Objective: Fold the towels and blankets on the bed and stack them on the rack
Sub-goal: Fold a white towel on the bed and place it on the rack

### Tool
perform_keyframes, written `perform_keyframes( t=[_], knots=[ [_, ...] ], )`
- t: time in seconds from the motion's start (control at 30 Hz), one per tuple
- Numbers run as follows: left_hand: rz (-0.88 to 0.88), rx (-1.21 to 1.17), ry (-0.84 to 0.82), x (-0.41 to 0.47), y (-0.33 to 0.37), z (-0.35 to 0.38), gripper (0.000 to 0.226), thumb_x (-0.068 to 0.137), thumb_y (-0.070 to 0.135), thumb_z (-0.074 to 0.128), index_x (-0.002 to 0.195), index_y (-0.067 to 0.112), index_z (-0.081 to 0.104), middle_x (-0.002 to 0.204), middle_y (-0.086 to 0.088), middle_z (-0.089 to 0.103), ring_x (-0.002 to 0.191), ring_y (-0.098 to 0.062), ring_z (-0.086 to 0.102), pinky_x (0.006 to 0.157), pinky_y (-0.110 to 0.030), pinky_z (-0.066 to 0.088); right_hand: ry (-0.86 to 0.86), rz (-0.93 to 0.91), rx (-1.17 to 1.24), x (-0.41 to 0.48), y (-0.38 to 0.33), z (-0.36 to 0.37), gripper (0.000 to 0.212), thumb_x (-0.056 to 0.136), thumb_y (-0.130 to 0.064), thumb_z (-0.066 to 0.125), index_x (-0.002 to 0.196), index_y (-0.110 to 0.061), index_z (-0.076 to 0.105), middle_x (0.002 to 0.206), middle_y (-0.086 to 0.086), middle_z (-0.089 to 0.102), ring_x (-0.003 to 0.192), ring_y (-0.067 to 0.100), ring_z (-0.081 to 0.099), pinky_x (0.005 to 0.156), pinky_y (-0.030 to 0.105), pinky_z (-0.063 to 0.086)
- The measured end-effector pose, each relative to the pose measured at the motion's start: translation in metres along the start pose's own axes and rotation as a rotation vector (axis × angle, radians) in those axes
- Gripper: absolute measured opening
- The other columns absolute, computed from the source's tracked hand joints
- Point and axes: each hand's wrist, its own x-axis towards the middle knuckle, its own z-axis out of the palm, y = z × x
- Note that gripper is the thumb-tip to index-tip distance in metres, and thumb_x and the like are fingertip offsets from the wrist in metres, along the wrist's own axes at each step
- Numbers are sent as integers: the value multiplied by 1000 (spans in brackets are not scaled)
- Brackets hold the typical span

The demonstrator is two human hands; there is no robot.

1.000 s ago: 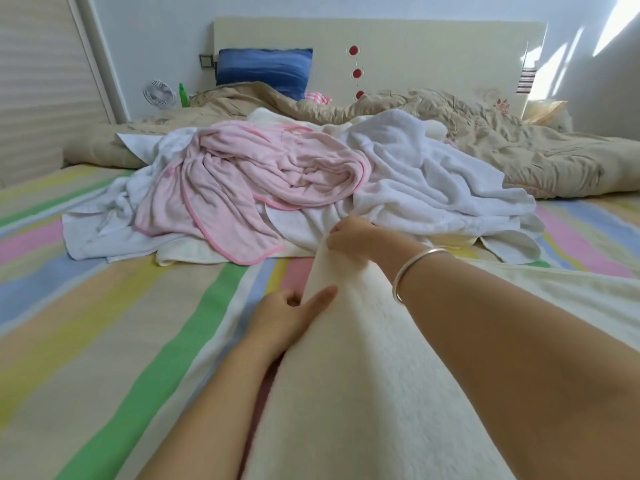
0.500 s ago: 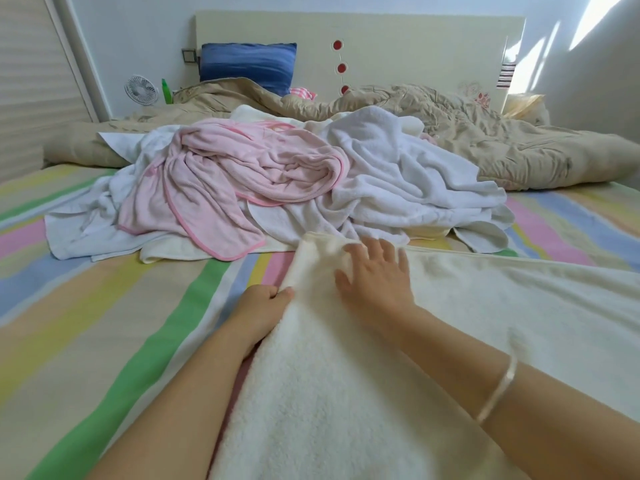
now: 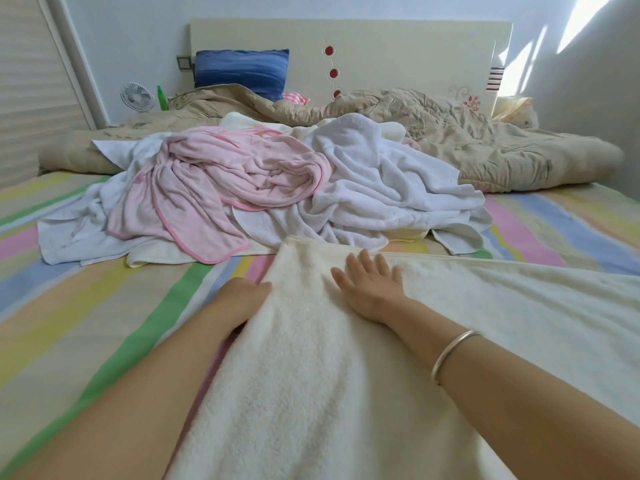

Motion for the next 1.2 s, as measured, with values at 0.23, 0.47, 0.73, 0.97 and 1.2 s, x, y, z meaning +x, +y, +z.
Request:
perform_keyframes(
  t=[0.23, 0.47, 0.73, 0.97, 1.2],
  knots=[
    [211, 579, 99, 1, 20, 3, 67, 90, 67, 44, 131, 15, 50, 129, -8, 58, 115, -28, 55, 91, -35, 46, -180, -177, 163, -44, 46, -46, 57, 93, -39, 54, 147, -37, 35, 159, -12, 18, 148, 12, 4, 118, 34, 1],
    [231, 815, 467, -4, 17, 34, 37, 107, 33, 27, 128, 11, 46, 110, -11, 66, 101, -32, 64, 69, -33, 37, 238, -148, -129, -71, 38, 3, 53, 98, -52, 25, 149, -37, 27, 158, -9, 22, 147, 16, 13, 120, 44, 1],
    [572, 1007, 662, 4, 38, 33, 30, 79, 3, 51, 107, 10, 58, 109, -11, 59, 100, -31, 56, 79, -40, 42, 262, -154, 35, -36, 64, -7, 48, 102, -43, 23, 148, -30, 34, 159, -3, 22, 148, 18, 13, 120, 40, 9],
    [1056, 1129, 398, 30, 78, 50, 52, 79, 0, 58, 130, 12, 55, 126, -5, 59, 114, -25, 57, 97, -41, 43, 176, 63, -261, 0, 140, -52, 51, 91, -13, 37, 141, -20, 38, 146, 4, 42, 133, 27, 37, 112, 41, 25],
    [714, 1426, 489, 37, 100, 71, 39, 97, 19, 46, 135, 18, 45, 136, 1, 51, 132, -18, 40, 114, -38, 24, 315, 45, -525, 7, 182, -61, 34, 96, -14, 33, 125, -18, 52, 121, 6, 59, 111, 28, 51, 90, 39, 38]
  ],
)
